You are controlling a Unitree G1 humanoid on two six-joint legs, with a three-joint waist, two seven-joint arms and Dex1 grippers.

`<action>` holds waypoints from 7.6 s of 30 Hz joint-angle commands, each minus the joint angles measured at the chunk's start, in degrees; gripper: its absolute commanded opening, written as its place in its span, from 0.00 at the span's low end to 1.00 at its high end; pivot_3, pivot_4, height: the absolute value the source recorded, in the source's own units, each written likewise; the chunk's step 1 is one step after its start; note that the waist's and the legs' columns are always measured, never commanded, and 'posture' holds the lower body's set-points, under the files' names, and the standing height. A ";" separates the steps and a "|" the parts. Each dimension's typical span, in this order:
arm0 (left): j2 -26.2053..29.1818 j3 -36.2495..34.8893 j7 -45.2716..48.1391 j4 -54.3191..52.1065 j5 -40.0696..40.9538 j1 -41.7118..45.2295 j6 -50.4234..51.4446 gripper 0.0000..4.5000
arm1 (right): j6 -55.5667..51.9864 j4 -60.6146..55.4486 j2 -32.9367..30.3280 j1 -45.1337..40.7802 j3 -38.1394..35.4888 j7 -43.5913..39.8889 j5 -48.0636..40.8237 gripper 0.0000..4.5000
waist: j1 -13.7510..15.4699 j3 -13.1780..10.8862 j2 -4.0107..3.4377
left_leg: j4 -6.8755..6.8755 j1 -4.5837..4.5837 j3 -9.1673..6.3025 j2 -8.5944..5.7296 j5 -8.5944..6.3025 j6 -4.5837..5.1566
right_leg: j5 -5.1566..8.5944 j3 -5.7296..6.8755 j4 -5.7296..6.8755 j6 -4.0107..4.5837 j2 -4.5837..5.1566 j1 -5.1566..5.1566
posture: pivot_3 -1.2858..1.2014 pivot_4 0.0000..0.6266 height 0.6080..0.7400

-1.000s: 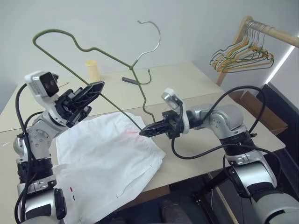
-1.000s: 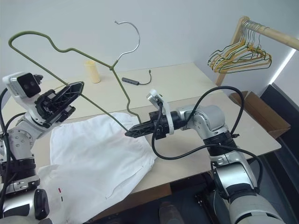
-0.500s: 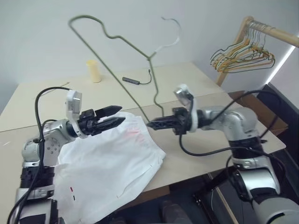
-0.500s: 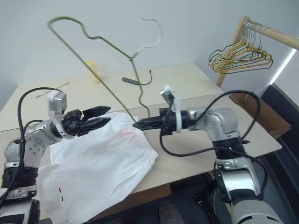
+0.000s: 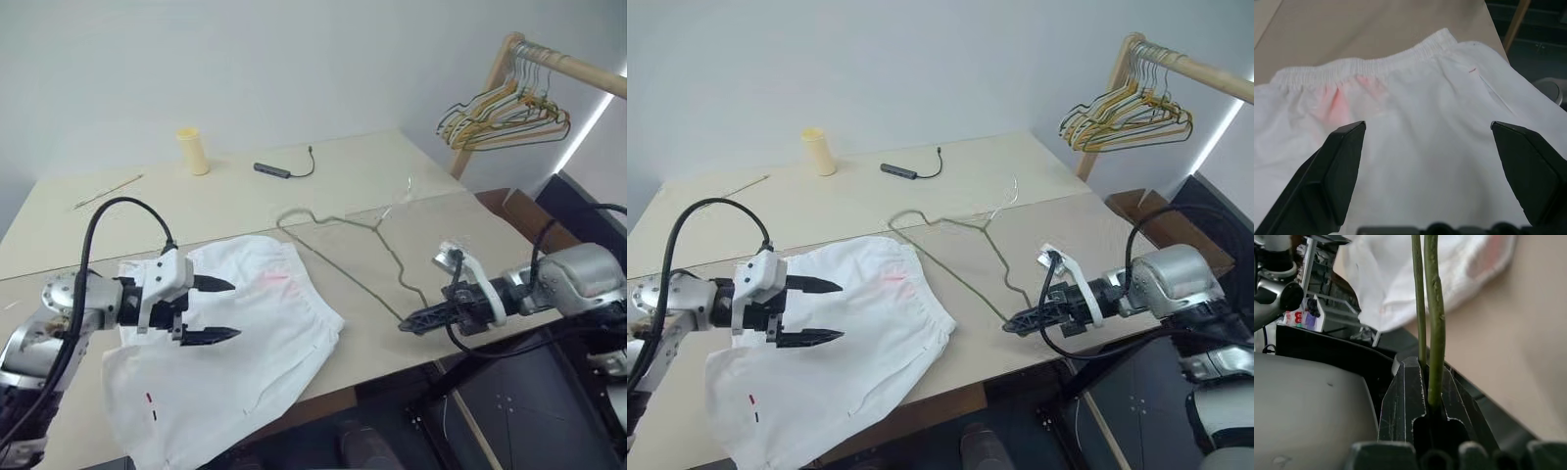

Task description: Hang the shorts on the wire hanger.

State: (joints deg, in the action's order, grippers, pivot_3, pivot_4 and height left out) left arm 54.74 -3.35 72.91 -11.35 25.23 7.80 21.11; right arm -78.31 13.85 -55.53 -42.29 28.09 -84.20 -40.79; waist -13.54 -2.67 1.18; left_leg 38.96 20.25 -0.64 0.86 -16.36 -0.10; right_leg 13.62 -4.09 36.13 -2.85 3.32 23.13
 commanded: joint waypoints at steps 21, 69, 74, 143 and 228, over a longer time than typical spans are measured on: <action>0.52 -4.67 -2.74 -6.88 1.21 -6.23 -0.19 0.99 | 16.33 25.64 5.94 -12.47 16.18 -8.30 5.65 0.00 | 1.86 -0.02 -0.04 | 0.00 0.07 -0.23 -0.04 -0.01 0.01 | -0.25 0.01 0.07 0.41 0.07 0.06 | 0.47 0.00 1.00; -0.64 -0.18 -6.40 -6.77 -6.13 -6.96 -4.52 0.99 | 31.05 44.59 19.86 -26.00 42.93 -8.30 -3.95 0.00 | 7.96 -0.02 -0.10 | 0.07 0.02 -0.29 -0.06 0.00 0.00 | -0.29 0.11 0.68 0.61 0.05 0.31 | 0.52 0.00 1.00; -0.71 0.39 -6.75 -6.81 -7.00 -6.87 -4.58 0.99 | 31.70 50.61 24.29 -26.68 39.73 -8.30 -0.30 0.00 | 7.93 -0.02 -0.10 | 0.08 0.01 -0.26 -0.06 0.00 0.00 | -0.29 0.10 0.75 0.63 0.02 0.32 | 0.52 0.00 1.00; -3.07 35.94 19.59 59.11 -7.85 59.58 -26.82 0.00 | 67.16 4.20 27.96 -4.07 -8.88 15.22 38.45 0.00 | 0.14 0.09 -0.10 | 0.88 1.09 -0.67 -0.26 0.00 0.00 | -0.28 0.18 1.06 0.45 0.12 1.03 | 0.44 0.00 1.00; 3.42 19.24 19.56 56.07 -14.25 50.01 -30.15 0.00 | 46.71 -1.58 31.60 7.90 -19.29 42.67 28.44 0.01 | -1.09 0.16 0.03 | 1.00 1.03 -0.64 -0.28 -0.01 0.03 | -0.27 0.08 1.46 0.39 0.15 1.03 | 0.45 0.00 1.00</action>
State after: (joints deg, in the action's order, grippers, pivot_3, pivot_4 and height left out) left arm 56.93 18.69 92.33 43.77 12.81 56.92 -7.78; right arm -33.48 14.54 -21.72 -34.41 10.54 -41.72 -13.78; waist -14.62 -2.51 1.21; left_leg 39.96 21.28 -1.28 0.58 -16.37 -0.08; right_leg 13.35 -4.01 37.60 -2.46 3.46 24.15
